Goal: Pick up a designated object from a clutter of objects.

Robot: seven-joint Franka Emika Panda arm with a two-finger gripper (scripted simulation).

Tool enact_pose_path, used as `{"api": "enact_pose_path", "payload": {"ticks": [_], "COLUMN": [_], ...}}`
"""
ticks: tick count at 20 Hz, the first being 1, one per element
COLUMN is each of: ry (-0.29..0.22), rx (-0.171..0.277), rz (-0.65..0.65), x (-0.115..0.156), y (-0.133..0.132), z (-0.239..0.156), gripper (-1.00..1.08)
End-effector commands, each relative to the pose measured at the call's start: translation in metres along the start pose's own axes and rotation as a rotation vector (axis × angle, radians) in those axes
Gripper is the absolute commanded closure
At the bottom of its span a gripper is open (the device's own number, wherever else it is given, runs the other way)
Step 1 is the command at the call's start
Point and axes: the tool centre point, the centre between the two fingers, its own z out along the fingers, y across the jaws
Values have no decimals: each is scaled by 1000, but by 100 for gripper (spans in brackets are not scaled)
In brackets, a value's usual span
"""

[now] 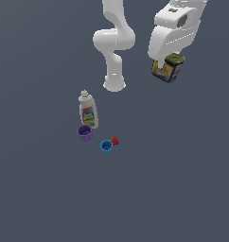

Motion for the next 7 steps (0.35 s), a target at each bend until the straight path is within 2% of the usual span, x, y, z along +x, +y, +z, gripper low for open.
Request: {"api": "enact_pose_path", "payload": {"ticks": [1, 7], "ry": [3, 3], "rx": [-1, 0], "rz": [1, 2], "x": [-1, -1], "y": [-5, -9], "z": [-11, -19], "gripper": [108, 108]}}
